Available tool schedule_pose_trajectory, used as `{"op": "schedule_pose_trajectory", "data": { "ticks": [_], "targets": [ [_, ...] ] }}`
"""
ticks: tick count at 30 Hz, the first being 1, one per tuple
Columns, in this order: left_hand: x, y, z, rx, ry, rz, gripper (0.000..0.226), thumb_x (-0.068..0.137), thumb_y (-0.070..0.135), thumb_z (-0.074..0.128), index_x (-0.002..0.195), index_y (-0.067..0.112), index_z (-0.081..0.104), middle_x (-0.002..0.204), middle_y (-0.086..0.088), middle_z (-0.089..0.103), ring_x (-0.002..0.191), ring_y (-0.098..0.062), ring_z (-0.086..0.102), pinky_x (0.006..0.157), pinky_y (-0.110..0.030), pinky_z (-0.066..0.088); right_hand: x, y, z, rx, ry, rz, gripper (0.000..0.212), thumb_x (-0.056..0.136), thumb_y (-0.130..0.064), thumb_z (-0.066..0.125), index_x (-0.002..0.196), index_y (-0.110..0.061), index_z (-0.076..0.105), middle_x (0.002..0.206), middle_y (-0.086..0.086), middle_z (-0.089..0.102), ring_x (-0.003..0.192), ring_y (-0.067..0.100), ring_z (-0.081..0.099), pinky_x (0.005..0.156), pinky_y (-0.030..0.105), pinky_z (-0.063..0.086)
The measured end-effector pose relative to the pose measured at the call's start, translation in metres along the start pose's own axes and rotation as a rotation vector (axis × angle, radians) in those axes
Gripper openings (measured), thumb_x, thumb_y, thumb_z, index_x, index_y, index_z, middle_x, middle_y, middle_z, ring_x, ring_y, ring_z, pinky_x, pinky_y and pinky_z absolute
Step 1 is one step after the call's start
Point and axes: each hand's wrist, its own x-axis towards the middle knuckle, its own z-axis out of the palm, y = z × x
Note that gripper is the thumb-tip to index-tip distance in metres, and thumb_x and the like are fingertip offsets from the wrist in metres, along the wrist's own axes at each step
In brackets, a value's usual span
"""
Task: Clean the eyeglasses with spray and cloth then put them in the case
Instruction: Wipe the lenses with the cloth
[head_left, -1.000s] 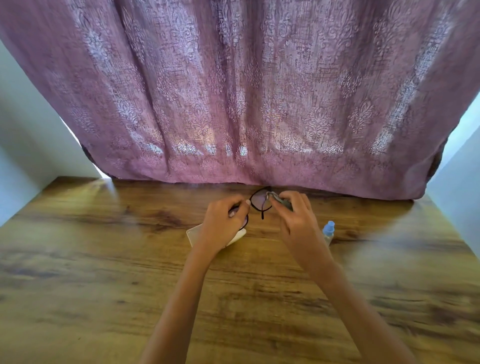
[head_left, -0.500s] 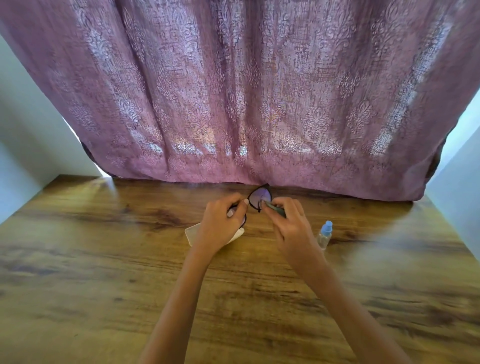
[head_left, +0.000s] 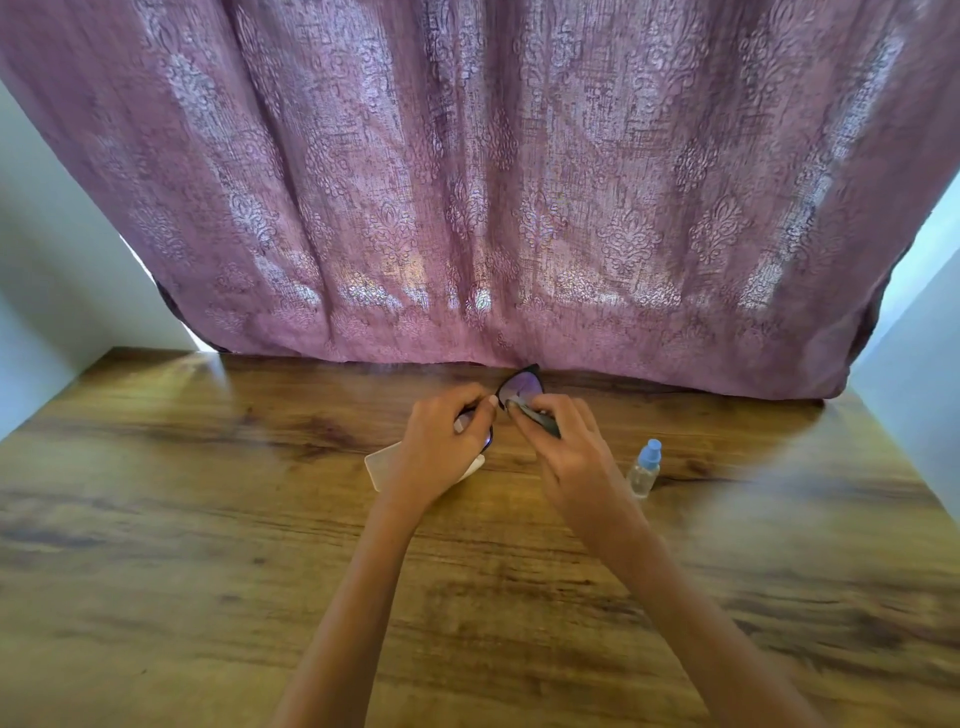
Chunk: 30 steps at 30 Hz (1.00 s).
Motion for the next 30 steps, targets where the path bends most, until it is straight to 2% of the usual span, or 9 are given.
{"op": "schedule_pose_trajectory", "data": {
  "ticks": [5,11,17,22,25,30],
  "targets": [
    [0.001,-0.001,-0.001,-0.010,0.005,-0.024,0.026,0.090,0.024,0.050,0.069,0.012,0.058,0.056,0.003,0.052,0.056,-0.009,0.046,0.054,-0.017,0.031,0.005,0.009,-0.006,-0.010,0.084,0.095,0.035,0.087,0.003,0.052,0.121,0.003,0.060,0.105,0.013,0.055,0.093,0.022,0.049,0.085,0.021,0.041],
    [0.004,-0.003,-0.001,-0.009,-0.022,-0.041,0.024,0.093,0.014,0.055,0.070,0.011,0.059,0.053,0.009,0.048,0.053,-0.003,0.046,0.053,-0.013,0.029,-0.001,0.003,0.000,-0.004,0.018,0.005,0.043,0.080,0.014,0.064,0.121,0.003,0.060,0.110,0.014,0.056,0.099,0.022,0.052,0.089,0.026,0.048],
    [0.004,-0.009,-0.002,-0.004,-0.019,-0.027,0.024,0.091,0.027,0.049,0.068,0.020,0.055,0.054,0.006,0.049,0.054,-0.006,0.046,0.052,-0.016,0.029,0.002,0.010,-0.005,-0.037,0.083,0.077,0.041,0.080,0.015,0.061,0.119,0.003,0.062,0.105,0.014,0.056,0.093,0.022,0.051,0.086,0.022,0.043],
    [0.004,-0.008,0.000,-0.011,-0.025,-0.009,0.027,0.093,0.015,0.053,0.067,0.016,0.056,0.053,0.011,0.047,0.054,-0.003,0.046,0.053,-0.012,0.029,-0.002,0.000,0.000,-0.005,0.056,0.023,0.043,0.078,0.017,0.063,0.118,0.002,0.063,0.107,0.014,0.057,0.097,0.021,0.050,0.088,0.022,0.043],
    [0.003,-0.007,0.003,0.006,-0.018,0.034,0.025,0.091,0.016,0.052,0.067,0.015,0.057,0.053,0.010,0.049,0.055,-0.003,0.047,0.054,-0.011,0.030,0.002,-0.003,0.001,0.010,0.045,0.022,0.042,0.078,0.017,0.064,0.117,0.000,0.064,0.108,0.015,0.057,0.097,0.023,0.050,0.085,0.025,0.047],
    [0.002,-0.007,0.005,0.068,-0.016,0.119,0.024,0.089,0.019,0.050,0.070,0.008,0.059,0.061,0.000,0.058,0.059,-0.012,0.051,0.056,-0.025,0.036,0.011,0.002,0.002,-0.004,0.046,0.033,0.040,0.081,0.013,0.063,0.119,0.001,0.062,0.109,0.017,0.057,0.096,0.028,0.052,0.075,0.033,0.053]
  ]
}}
